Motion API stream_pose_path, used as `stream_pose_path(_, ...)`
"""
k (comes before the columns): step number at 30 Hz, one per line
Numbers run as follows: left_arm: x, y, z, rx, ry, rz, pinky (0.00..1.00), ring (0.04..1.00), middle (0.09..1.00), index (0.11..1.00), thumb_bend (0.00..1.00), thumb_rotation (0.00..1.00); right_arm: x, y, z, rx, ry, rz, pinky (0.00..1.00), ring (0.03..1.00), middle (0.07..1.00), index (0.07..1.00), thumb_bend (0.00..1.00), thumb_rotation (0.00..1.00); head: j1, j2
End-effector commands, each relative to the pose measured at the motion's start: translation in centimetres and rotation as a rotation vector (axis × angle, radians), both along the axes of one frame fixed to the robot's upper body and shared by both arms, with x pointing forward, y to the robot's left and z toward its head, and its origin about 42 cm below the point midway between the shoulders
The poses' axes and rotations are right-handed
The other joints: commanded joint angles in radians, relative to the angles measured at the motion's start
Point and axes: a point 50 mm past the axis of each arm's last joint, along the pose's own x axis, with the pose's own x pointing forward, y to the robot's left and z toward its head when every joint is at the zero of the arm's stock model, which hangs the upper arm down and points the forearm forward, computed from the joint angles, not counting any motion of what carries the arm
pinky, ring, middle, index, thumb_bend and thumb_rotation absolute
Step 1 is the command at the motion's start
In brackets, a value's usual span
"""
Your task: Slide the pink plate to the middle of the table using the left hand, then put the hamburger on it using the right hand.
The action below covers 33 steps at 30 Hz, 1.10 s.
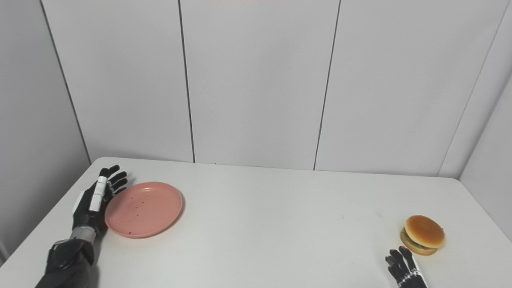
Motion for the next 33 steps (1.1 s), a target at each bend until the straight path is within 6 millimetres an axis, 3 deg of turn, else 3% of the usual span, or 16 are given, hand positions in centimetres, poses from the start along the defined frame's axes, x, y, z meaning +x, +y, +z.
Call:
stream_pose_path(1, 1.2, -1.7, 1.0, -0.005, -0.052, -0.038, 0.81, 0.841, 0.810, 0.803, 0.94, 0.80, 2.6, -0.1, -0.6, 0.016, 0.131, -0.022, 0.99, 0.955, 0.961, 0.986, 0.87, 0.84, -0.005, 0.002)
stream_pose_path(16, 2.1, -5.7, 0.4, 0.018, -0.035, -0.135, 0.80, 0.836, 0.810, 0.797, 0.91, 0.81, 2.6, 0.9, -0.3, 0.015, 0.131, -0.018, 1.00, 0.958, 0.961, 0.982, 0.86, 0.83, -0.043, 0.014)
stream_pose_path(25, 2.4, -8.3, 0.2, 0.062, -0.023, -0.225, 0.86, 0.872, 0.822, 0.813, 0.93, 0.82, 2.7, 1.7, 0.0, 0.016, 0.126, -0.016, 0.99, 0.955, 0.958, 0.977, 0.87, 0.82, -0.074, 0.020)
stream_pose_path(33, 2.4, -10.5, 0.0, 0.053, -0.017, -0.270, 0.86, 0.875, 0.820, 0.799, 0.91, 0.81, 2.6, 2.4, 0.2, 0.022, 0.122, -0.009, 1.00, 0.957, 0.960, 0.975, 0.86, 0.82, -0.095, 0.025)
